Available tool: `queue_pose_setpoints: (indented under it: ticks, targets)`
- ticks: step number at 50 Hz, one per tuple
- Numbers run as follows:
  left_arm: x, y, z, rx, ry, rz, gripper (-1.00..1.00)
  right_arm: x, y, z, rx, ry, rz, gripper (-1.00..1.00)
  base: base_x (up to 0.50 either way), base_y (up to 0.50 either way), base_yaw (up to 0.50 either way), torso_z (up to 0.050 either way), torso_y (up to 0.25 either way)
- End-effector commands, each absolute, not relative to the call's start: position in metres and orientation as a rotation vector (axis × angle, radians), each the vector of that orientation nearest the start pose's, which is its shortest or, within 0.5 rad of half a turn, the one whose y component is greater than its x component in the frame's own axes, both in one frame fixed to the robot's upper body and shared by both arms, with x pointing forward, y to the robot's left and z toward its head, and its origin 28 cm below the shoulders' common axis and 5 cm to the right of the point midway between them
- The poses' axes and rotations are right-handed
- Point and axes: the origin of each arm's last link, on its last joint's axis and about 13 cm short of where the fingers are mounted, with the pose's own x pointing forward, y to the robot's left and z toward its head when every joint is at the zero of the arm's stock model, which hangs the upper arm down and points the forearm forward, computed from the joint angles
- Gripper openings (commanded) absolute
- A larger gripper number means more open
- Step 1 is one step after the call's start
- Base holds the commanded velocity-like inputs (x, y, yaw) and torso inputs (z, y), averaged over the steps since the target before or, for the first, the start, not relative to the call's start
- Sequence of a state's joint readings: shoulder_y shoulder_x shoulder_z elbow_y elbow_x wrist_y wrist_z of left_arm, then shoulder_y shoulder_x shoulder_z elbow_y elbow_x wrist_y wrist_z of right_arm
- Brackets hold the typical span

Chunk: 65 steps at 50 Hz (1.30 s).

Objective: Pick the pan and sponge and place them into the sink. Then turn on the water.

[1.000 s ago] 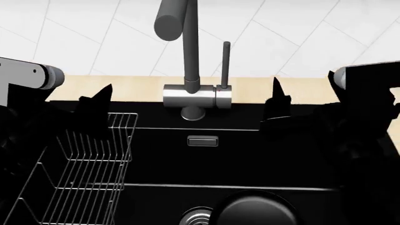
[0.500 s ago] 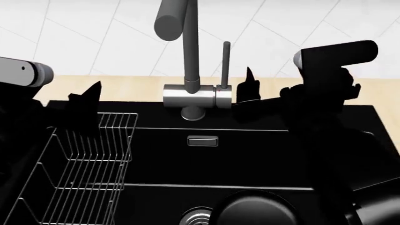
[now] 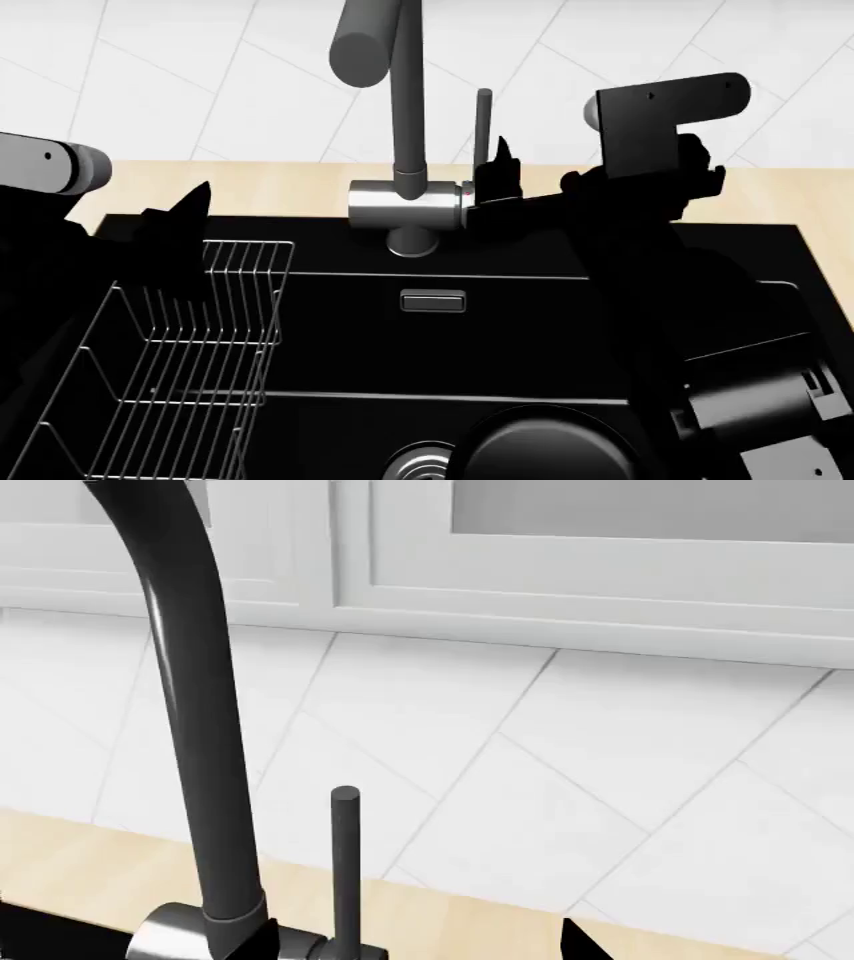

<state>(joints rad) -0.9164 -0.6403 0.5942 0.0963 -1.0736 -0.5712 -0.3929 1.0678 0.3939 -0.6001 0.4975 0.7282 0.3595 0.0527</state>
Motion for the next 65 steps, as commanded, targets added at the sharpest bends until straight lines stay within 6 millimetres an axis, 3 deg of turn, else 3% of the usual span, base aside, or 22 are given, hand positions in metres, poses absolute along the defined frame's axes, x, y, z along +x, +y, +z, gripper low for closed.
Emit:
queue_pose_setpoints:
  ticks: [1, 25, 37, 65]
  targets:
    - [0.311, 0.240, 0.206, -0.005, 0.061, -0.243, 1.00, 0.401, -0.129, 0.189, -0.036, 0.031, 0.220, 1.00, 0.00, 0.00, 0.00, 0.000, 0.000]
    - [0.309, 0.245, 0.202, -0.009, 0.060, -0.232, 1.00, 0.421, -0.113, 0.187, -0.071, 0.042, 0.196, 1.00, 0.00, 0.00, 0.00, 0.000, 0.000]
    - [0.312, 0.238, 0.203, -0.032, 0.064, -0.226, 1.00, 0.433, -0.109, 0.192, -0.075, 0.043, 0.184, 1.00, 0.00, 0.00, 0.00, 0.000, 0.000]
    - [0.305, 0.234, 0.201, -0.027, 0.066, -0.200, 1.00, 0.433, -0.098, 0.191, -0.043, 0.074, 0.224, 1.00, 0.00, 0.00, 0.00, 0.000, 0.000]
